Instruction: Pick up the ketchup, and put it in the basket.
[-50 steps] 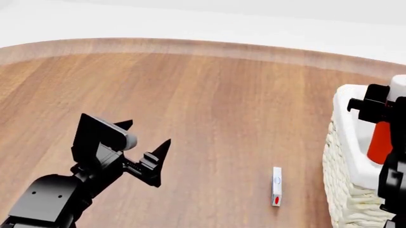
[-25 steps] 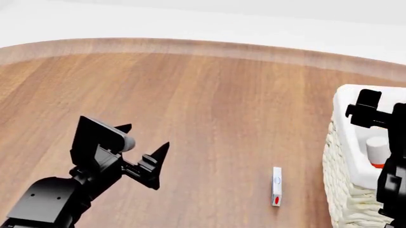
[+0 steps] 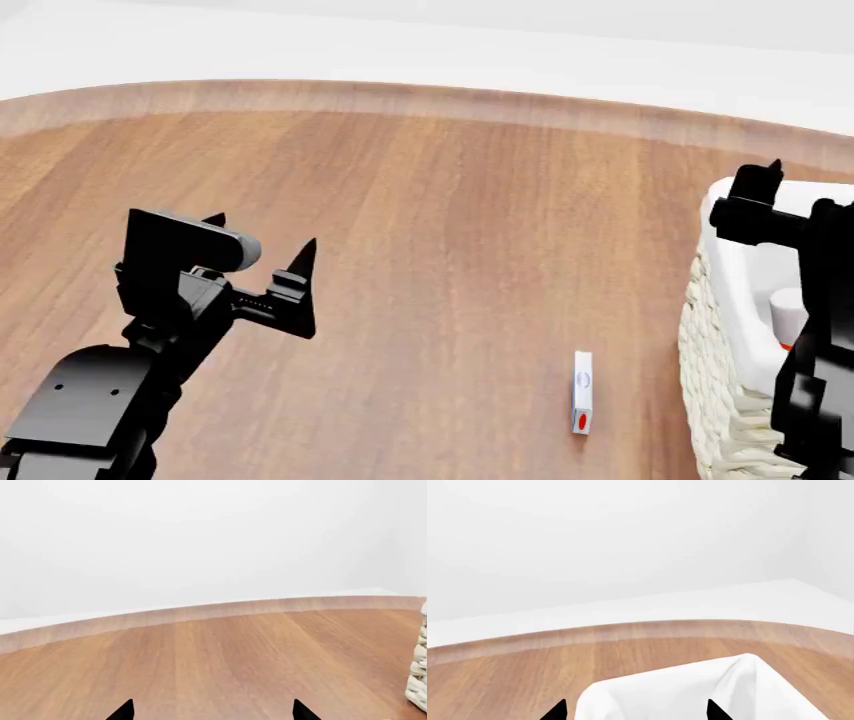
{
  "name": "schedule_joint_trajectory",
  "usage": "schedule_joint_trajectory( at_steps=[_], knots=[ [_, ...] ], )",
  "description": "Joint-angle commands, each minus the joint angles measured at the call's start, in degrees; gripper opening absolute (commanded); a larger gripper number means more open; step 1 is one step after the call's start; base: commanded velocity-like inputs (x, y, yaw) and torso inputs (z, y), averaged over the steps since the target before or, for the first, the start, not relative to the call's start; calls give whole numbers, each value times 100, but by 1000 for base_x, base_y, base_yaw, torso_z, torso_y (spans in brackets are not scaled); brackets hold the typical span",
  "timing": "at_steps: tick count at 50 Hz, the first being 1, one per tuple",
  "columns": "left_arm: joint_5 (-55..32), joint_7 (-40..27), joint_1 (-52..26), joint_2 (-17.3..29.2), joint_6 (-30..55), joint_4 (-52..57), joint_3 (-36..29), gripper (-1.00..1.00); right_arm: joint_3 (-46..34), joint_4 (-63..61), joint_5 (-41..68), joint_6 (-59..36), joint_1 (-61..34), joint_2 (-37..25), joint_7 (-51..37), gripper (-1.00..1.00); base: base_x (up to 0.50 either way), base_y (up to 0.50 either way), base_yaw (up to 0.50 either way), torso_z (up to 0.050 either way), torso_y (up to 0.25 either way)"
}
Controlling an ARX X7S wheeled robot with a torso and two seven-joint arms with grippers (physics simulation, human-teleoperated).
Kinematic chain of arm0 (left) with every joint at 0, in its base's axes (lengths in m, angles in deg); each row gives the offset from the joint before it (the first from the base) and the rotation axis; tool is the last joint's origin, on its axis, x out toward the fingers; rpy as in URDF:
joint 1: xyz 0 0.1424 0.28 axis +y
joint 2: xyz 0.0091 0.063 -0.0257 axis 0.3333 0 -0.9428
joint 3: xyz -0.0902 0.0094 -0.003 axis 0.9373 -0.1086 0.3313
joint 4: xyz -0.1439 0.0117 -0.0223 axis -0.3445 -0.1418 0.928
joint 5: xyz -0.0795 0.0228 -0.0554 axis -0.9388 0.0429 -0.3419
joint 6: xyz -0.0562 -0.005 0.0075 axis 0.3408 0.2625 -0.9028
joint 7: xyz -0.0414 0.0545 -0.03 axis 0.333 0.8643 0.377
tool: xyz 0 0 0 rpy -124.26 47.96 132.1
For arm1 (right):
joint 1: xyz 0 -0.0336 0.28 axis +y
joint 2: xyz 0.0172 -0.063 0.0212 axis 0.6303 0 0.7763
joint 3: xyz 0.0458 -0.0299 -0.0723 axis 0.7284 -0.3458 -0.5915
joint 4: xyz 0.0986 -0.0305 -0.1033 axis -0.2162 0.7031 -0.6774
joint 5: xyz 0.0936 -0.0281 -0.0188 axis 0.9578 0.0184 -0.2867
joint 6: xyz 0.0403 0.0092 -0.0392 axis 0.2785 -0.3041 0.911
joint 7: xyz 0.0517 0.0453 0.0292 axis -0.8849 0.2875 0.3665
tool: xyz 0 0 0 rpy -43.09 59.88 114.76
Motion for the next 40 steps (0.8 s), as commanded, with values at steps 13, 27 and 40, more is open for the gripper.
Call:
schedule_joint_trajectory(
  at_steps=[13,27,40],
  knots=[
    [-231,-1616,-417,-175,-1376,80,-542,100,92,-2523,-383,1604,1499,988,-292,100,0,0,0,0,0],
    [-369,-2232,154,165,-896,1713,-615,100,5,-4905,-450,1175,2627,1351,-494,100,0,0,0,0,0],
    [-346,-2785,893,588,-406,3543,-701,100,-126,-5980,-434,1168,3283,1435,-549,100,0,0,0,0,0]
  ],
)
